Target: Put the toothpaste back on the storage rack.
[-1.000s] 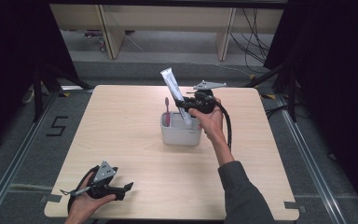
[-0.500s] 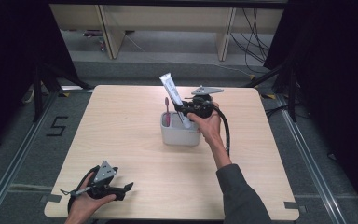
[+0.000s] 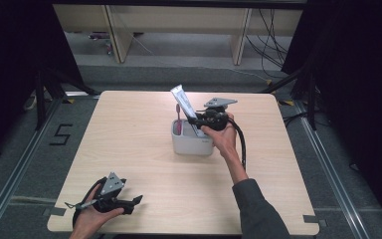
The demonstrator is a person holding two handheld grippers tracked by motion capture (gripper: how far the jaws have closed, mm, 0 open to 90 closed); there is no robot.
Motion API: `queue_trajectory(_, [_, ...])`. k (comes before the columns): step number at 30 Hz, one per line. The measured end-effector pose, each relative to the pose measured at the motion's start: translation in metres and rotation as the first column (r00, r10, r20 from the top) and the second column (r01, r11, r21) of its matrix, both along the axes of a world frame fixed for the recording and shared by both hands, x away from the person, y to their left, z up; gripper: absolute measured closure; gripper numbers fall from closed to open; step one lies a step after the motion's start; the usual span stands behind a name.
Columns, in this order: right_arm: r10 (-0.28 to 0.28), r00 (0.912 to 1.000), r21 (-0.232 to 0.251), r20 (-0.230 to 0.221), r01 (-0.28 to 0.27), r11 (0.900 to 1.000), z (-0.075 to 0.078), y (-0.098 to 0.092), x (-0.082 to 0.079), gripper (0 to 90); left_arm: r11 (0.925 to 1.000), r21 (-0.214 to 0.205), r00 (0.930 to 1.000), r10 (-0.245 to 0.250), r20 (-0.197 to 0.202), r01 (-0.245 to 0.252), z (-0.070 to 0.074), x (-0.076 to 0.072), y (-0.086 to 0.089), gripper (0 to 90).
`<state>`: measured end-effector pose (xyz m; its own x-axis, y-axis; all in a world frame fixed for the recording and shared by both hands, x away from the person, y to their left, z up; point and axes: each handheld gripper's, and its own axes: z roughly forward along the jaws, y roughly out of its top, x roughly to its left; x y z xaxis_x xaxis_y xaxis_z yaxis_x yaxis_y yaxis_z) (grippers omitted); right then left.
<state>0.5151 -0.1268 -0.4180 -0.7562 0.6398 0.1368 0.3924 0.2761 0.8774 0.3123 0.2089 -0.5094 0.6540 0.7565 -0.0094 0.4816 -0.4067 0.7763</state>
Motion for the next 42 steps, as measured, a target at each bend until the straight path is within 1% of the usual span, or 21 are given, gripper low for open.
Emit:
queue_trajectory(2, [0.006, 0.9999, -0.013, 0.016, -0.006, 0.9999, -0.001, -0.001, 0.001, 70.9, 0.9998, 0.013, 0.9999, -0.011, -0.004, 0.011, 0.0, 0.0, 0.001, 16.3])
queue_trajectory(5, [0.0, 1.0, -0.009, 0.001, 0.0, 1.0, -0.003, -0.001, 0.0, 70.8, 0.9998, 0.02, 1.0, -0.009, -0.003, 0.009, 0.0, 0.001, 0.001, 16.3])
queue_trajectory(9, [0.005, 0.9999, -0.036, 0.01, -0.005, 0.9993, -0.004, -0.001, 0.0, 70.5, 0.9998, 0.015, 0.9999, -0.012, -0.009, 0.012, 0.0, 0.0, 0.001, 16.3])
queue_trajectory(10, [-0.003, 0.9993, -0.047, 0.036, 0.004, 0.9989, -0.005, -0.002, 0.001, 70.4, 1.0, 0.001, 1.0, -0.006, -0.002, 0.006, -0.001, 0.0, 0.0, 16.3])
queue_trajectory(11, [-0.003, 0.9993, -0.047, 0.036, 0.004, 0.9989, -0.005, -0.002, 0.001, 70.4, 1.0, 0.001, 1.0, -0.006, -0.002, 0.006, -0.001, 0.0, 0.0, 16.3])
queue_trajectory(13, [-0.003, 0.9999, -0.036, 0.01, 0.003, 0.9993, -0.007, -0.001, 0.0, 70.3, 1.0, 0.0, 1.0, -0.007, -0.001, 0.007, 0.0, 0.0, 0.0, 16.3])
queue_trajectory(14, [-0.003, 0.9997, -0.058, 0.023, 0.004, 0.9983, -0.007, -0.003, 0.0, 70.3, 0.9999, 0.007, 0.9999, -0.011, -0.006, 0.011, 0.0, 0.0, 0.001, 16.3])
queue_trajectory(15, [-0.003, 1.0, -0.055, 0.003, 0.003, 0.9985, -0.008, -0.003, -0.001, 70.2, 0.9999, 0.011, 0.9999, -0.008, -0.011, 0.008, 0.0, 0.0, 0.001, 16.3])
queue_trajectory(18, [-0.005, 0.9999, -0.056, 0.011, 0.005, 0.9984, -0.01, -0.004, 0.0, 69.9, 1.0, 0.0, 1.0, -0.005, -0.001, 0.005, -0.001, 0.0, 0.0, 16.3])
queue_trajectory(20, [-0.004, 0.9999, -0.066, 0.016, 0.006, 0.9978, -0.011, -0.005, 0.001, 69.6, 0.9999, 0.013, 0.9999, -0.01, -0.008, 0.01, 0.0, 0.0, 0.001, 16.3])
queue_trajectory(21, [-0.006, 1.0, -0.048, -0.003, 0.005, 0.9989, -0.012, -0.005, -0.001, 69.5, 0.9999, 0.013, 0.9999, -0.007, -0.009, 0.007, 0.0, 0.0, 0.001, 16.3])
queue_trajectory(22, [0.008, 0.9996, -0.065, 0.027, -0.006, 0.9979, -0.011, -0.007, 0.001, 69.0, 1.0, 0.008, 1.0, -0.005, -0.008, 0.005, 0.0, 0.0, 0.001, 16.3])
queue_trajectory(23, [-0.003, 0.9999, -0.061, 0.012, 0.004, 0.9981, -0.01, -0.008, -0.001, 67.9, 1.0, 0.004, 1.0, 0.0, -0.009, 0.0, 0.0, 0.0, 0.001, 16.3])
queue_trajectory(24, [-0.001, 0.9999, -0.025, -0.015, 0.001, 0.9997, -0.009, -0.008, -0.003, 66.8, 1.0, 0.008, 1.0, -0.003, -0.008, 0.003, -0.001, 0.0, 0.001, 16.3])
queue_trajectory(27, [0.007, 0.9999, -0.01, 0.013, -0.007, 0.9999, -0.005, -0.013, -0.005, 69.6, 0.9999, 0.013, 1.0, -0.002, -0.009, 0.002, 0.0, 0.0, 0.001, 16.3])
queue_trajectory(28, [0.005, 1.0, 0.004, -0.002, -0.005, 1.0, -0.004, -0.013, -0.006, 68.8, 0.9999, 0.01, 0.9999, -0.008, -0.008, 0.008, 0.0, 0.0, 0.001, 16.3])
queue_trajectory(30, [0.02, 0.9995, 0.01, 0.023, -0.02, 0.9997, 0.0, -0.017, -0.007, 65.5, 1.0, 0.007, 1.0, -0.006, -0.005, 0.006, -0.001, 0.0, 0.0, 16.3])
queue_trajectory(31, [0.008, 1.0, 0.024, 0.002, -0.008, 0.9997, 0.001, -0.018, -0.011, 65.5, 0.9999, 0.012, 1.0, -0.006, -0.007, 0.007, -0.001, -0.001, 0.0, 16.3])
queue_trajectory(38, [0.019, 0.9993, 0.035, 0.031, -0.02, 0.9992, 0.006, -0.036, -0.028, 62.1, 0.9997, 0.025, 1.0, -0.001, -0.007, 0.001, -0.001, 0.0, 0.0, 16.3])
queue_trajectory(41, [0.003, 0.9996, 0.021, 0.026, -0.004, 0.9998, 0.009, -0.044, -0.039, 60.6, 0.9998, 0.019, 0.9999, -0.005, -0.01, 0.005, -0.001, 0.0, 0.0, 16.3])
queue_trajectory(42, [0.007, 0.9992, 0.014, 0.04, -0.008, 0.9999, 0.009, -0.045, -0.04, 59.8, 0.9998, 0.019, 0.9999, -0.006, -0.01, 0.006, -0.001, 0.0, 0.0, 16.3])
